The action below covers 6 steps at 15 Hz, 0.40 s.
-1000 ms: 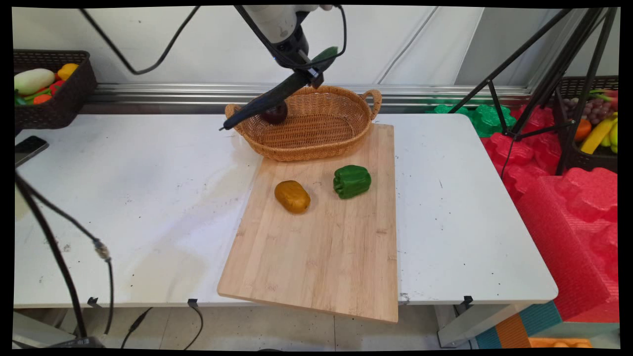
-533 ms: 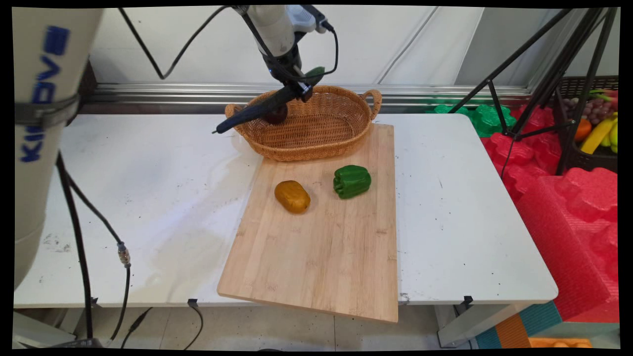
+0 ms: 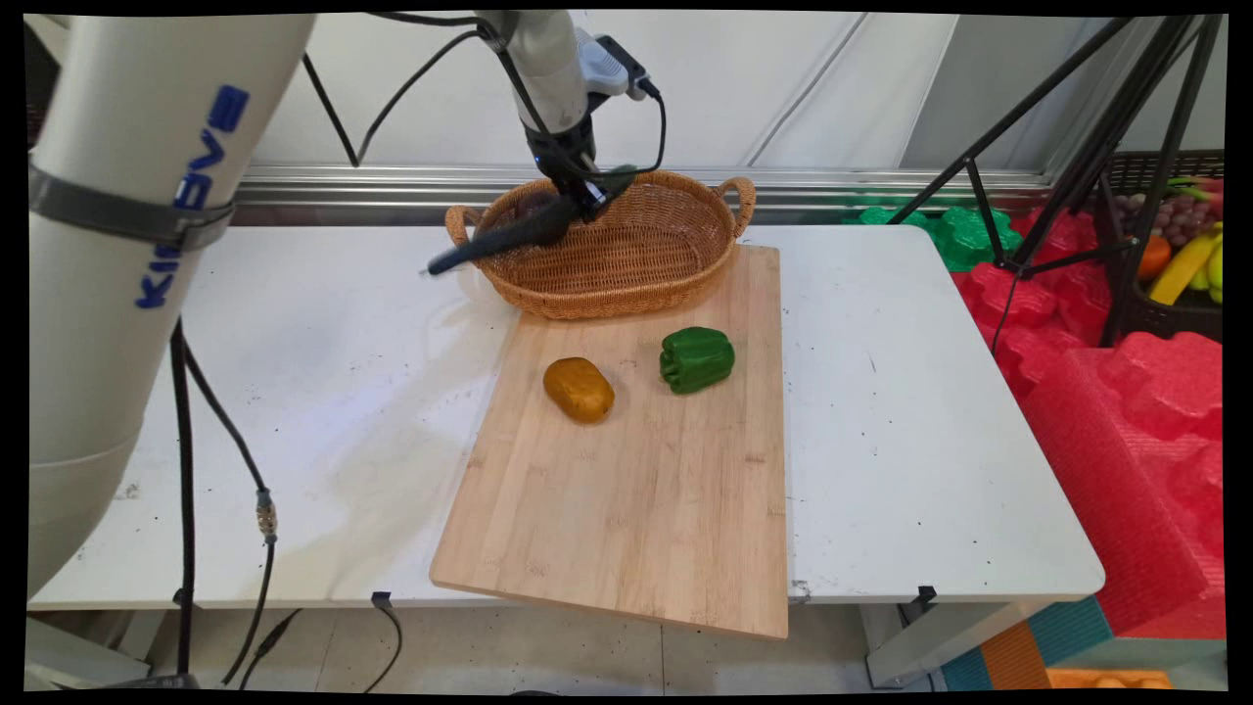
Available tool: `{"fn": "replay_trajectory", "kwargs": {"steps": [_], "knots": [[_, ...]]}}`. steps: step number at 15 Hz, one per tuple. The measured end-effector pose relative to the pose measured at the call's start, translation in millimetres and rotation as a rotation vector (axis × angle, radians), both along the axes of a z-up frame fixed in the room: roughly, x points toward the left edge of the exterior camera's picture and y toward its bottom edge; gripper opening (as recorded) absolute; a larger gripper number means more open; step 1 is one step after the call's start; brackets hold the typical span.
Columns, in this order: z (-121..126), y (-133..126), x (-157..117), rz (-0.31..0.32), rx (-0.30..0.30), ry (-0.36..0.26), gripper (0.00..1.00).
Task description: Place the picked object in the vegetable basket
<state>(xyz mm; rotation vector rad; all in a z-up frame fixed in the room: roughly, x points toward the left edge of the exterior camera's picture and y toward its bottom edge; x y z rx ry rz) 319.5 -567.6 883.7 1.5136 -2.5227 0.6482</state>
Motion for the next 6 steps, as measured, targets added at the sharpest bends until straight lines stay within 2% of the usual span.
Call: {"fn": "replay_trajectory", "kwargs": {"steps": [1,6], "knots": [[-3.1,-2.5,-0.4,-0.004,0.006,-0.002,1.0],[-9.5,-8.8,-3.2,-0.025,0.014,-0.01,1.0]]}}
